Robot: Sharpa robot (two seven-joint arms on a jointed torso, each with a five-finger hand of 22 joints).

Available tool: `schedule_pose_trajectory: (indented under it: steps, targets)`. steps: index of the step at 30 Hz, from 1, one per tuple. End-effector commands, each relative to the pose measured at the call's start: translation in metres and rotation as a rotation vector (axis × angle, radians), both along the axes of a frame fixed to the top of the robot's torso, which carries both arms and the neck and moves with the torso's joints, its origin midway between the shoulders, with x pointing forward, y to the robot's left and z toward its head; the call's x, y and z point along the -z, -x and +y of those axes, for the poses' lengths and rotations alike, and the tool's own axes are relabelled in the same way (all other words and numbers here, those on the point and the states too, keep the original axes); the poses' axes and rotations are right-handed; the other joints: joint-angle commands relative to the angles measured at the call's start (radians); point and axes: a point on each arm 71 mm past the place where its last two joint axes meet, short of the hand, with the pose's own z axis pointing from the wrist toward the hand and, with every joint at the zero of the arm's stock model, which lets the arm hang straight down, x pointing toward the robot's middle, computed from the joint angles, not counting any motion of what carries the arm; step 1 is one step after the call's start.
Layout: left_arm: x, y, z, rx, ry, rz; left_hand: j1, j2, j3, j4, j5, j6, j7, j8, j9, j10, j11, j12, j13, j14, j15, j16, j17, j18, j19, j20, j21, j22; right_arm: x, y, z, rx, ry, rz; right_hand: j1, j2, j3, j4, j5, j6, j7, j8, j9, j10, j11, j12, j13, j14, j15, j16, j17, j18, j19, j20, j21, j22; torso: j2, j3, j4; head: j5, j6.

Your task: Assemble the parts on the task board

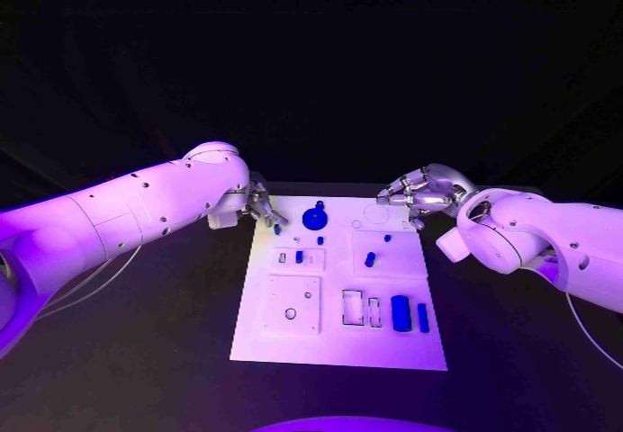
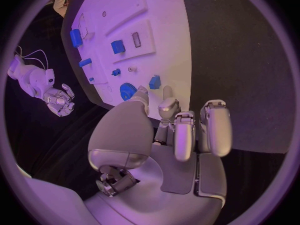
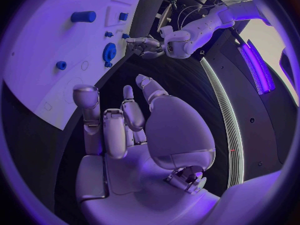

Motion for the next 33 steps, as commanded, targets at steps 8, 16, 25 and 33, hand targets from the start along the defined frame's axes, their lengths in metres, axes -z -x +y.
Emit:
schedule_pose_trajectory:
  steps: [8, 16, 25, 33]
  targets:
    - [0.0025, 0.0032, -0.0053, 0.024, 0.004, 0.042, 0.018, 0.005, -0.007, 0.002, 0.002, 0.010, 0.000, 0.008, -0.002, 0.006, -0.001, 0.004, 0.000, 0.104, -0.006, 0.003, 0.263, -0.011, 0.009, 0.000, 0.006, 0.031, 0.0003, 0.0007, 0.0021, -0.020, 0.002, 0.000, -0.004, 0.004, -0.002, 0.006, 0.005, -0.009, 0.000, 0.006, 0.001, -0.003, -0.001, -0.003, 0.001, -0.002, 0.007, -0.005, 0.058, -0.008, -0.008, 0.000, 0.001, 0.001, 0.000, 0.0000, -0.0004, 0.000, 0.002]
    - [0.0025, 0.0035, -0.0070, 0.021, 0.018, 0.040, 0.034, 0.022, -0.004, 0.001, 0.002, 0.015, -0.002, 0.009, -0.004, 0.010, -0.003, 0.006, 0.000, 0.104, -0.008, 0.003, 0.263, -0.012, 0.011, -0.002, 0.008, 0.035, 0.0003, 0.0005, 0.0023, -0.021, 0.002, 0.000, -0.004, 0.004, -0.002, 0.006, 0.005, -0.009, 0.000, 0.006, 0.001, -0.003, -0.001, -0.003, 0.001, -0.002, 0.007, -0.005, 0.058, -0.008, -0.008, 0.000, 0.001, 0.001, 0.001, 0.0002, -0.0008, 0.000, 0.003]
    - [0.0022, 0.0026, -0.0060, 0.000, 0.044, 0.032, 0.103, 0.074, 0.036, -0.011, 0.003, 0.016, -0.006, 0.006, -0.010, 0.009, -0.008, 0.004, -0.004, 0.104, -0.011, 0.003, 0.263, -0.012, 0.010, -0.005, 0.009, 0.036, 0.0004, 0.0004, 0.0020, -0.020, 0.002, 0.000, -0.004, 0.004, -0.002, 0.006, 0.005, -0.009, 0.000, 0.006, 0.001, -0.003, -0.001, -0.003, 0.001, -0.002, 0.007, -0.005, 0.058, -0.008, -0.008, 0.000, 0.001, 0.001, 0.001, 0.0001, -0.0007, 0.000, 0.002]
    - [0.0028, 0.0032, -0.0064, -0.013, 0.083, 0.048, 0.230, 0.113, 0.139, -0.070, 0.004, 0.000, -0.014, -0.002, -0.017, 0.000, -0.016, -0.007, -0.013, 0.104, -0.020, 0.003, 0.263, -0.011, 0.010, -0.011, 0.008, 0.037, 0.0005, 0.0004, 0.0018, -0.021, 0.003, 0.001, -0.004, 0.004, -0.002, 0.006, 0.005, -0.009, 0.000, 0.006, 0.001, -0.003, -0.001, -0.003, 0.001, -0.002, 0.007, -0.005, 0.058, -0.008, -0.008, 0.000, 0.001, 0.001, 0.001, -0.0003, -0.0002, 0.000, 0.000]
